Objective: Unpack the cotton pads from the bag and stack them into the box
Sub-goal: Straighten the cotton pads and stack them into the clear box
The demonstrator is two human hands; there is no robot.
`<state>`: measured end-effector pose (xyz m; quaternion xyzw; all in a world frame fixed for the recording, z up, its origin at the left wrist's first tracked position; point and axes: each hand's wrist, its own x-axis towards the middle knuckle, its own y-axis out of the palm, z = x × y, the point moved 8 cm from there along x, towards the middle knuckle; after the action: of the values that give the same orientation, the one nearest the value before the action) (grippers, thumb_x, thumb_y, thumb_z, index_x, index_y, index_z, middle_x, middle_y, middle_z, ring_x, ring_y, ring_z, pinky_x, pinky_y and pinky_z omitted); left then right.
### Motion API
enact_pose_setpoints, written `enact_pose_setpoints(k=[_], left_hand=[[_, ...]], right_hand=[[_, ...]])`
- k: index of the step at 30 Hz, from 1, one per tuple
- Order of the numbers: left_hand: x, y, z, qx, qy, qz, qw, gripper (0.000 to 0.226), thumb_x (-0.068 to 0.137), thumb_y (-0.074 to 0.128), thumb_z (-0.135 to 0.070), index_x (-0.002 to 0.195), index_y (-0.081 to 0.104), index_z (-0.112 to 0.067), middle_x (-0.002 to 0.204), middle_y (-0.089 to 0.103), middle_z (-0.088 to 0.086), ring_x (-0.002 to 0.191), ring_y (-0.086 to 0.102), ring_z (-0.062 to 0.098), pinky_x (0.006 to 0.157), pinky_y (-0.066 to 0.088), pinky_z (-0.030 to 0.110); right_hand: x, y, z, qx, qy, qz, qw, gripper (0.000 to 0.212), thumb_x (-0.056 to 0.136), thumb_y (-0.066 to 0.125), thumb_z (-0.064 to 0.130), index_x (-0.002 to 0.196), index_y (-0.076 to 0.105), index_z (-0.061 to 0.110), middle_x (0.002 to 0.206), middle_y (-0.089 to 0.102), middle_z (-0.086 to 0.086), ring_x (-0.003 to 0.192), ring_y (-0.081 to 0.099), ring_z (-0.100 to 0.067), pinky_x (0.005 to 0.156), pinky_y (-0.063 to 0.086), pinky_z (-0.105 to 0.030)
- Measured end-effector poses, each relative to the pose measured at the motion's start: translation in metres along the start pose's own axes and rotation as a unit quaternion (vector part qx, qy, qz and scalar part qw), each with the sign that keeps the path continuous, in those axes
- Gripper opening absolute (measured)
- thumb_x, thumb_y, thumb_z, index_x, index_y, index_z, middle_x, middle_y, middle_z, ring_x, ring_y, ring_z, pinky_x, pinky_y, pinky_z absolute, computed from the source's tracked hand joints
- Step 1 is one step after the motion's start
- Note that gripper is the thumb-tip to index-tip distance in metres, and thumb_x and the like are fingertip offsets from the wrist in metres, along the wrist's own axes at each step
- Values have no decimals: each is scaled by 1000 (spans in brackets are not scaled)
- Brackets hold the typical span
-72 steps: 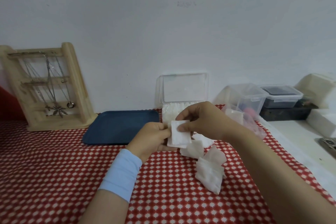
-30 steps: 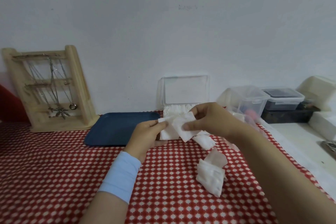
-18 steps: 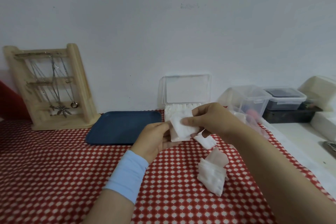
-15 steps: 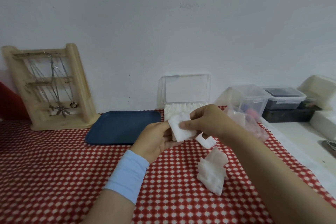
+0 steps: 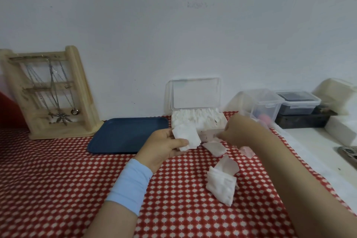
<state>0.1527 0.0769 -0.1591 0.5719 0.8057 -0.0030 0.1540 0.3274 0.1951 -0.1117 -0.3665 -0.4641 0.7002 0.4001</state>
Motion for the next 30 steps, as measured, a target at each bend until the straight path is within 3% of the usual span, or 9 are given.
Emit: enact_pose_setpoints(k=[5, 9, 12, 14, 16, 21, 23, 26, 30], left_hand=[[-2, 4, 2, -12, -17, 8, 1000, 23, 96, 66, -8, 118, 68, -2, 104, 78, 15, 92, 78, 26, 70, 63, 30], [0, 2, 2, -8, -14, 4, 1000, 23, 98, 65, -15, 117, 68, -2, 104, 78, 15, 95, 77, 27, 77, 63, 33], [1, -4, 2, 17, -1, -13, 1000, 20, 98, 65, -17, 114, 70, -5, 104, 79, 12, 97, 77, 26, 86, 61, 38], [2, -7, 0, 31, 12, -30, 999, 20, 98, 66, -18, 114, 71, -6, 105, 79, 11, 98, 77, 26, 91, 60, 40], [3, -10, -2, 39, 27, -45, 998, 22, 98, 66, -18, 114, 72, -5, 106, 78, 11, 98, 76, 26, 90, 61, 40], [-2, -1, -3, -13, 25, -33, 999, 20, 96, 67, -14, 112, 72, -3, 105, 79, 13, 97, 77, 26, 76, 63, 32], [-3, 4, -2, -39, 18, -21, 999, 21, 97, 66, -15, 114, 72, -3, 106, 78, 14, 99, 76, 28, 81, 62, 36], [-2, 6, -2, -53, 15, -15, 998, 26, 101, 61, -20, 118, 71, -3, 110, 77, 14, 104, 75, 28, 88, 61, 39], [-1, 4, -1, -72, -4, -22, 997, 29, 102, 59, -25, 117, 71, -2, 109, 77, 16, 101, 76, 29, 84, 63, 38]], right_hand=[[0, 19, 0, -44, 27, -3, 999, 53, 79, 78, 51, 106, 56, 11, 84, 57, 5, 87, 60, -16, 86, 55, -30], [6, 29, 3, -31, 11, 25, 999, 45, 69, 86, 47, 100, 70, 17, 90, 68, 4, 87, 65, -16, 86, 57, -33], [3, 25, 3, 13, -20, 61, 998, 23, 73, 87, 33, 86, 73, 19, 83, 72, 5, 80, 68, -12, 79, 57, -28], [-1, 10, 6, 80, -58, 65, 993, 14, 79, 84, 21, 81, 71, 22, 72, 71, 8, 64, 66, -6, 64, 52, -21], [-7, -7, 13, 169, -92, 56, 980, 15, 83, 80, 14, 90, 71, 24, 60, 69, 9, 50, 59, -5, 54, 47, -20], [-20, -14, 36, 427, -119, 79, 893, 7, 93, 69, 8, 97, 75, 9, 65, 63, -1, 52, 49, -11, 49, 37, -22], [-23, -5, 46, 423, -115, 83, 895, 7, 90, 73, 14, 92, 74, 7, 69, 66, -3, 52, 52, -10, 48, 37, -22], [-22, 2, 52, 339, -118, 45, 932, 24, 82, 81, 25, 65, 69, 14, 55, 61, 3, 46, 52, -5, 51, 40, -20], [-20, 0, 52, 309, -123, 17, 943, 30, 78, 85, 27, 56, 65, 24, 45, 58, 15, 41, 51, 3, 54, 42, -17]])
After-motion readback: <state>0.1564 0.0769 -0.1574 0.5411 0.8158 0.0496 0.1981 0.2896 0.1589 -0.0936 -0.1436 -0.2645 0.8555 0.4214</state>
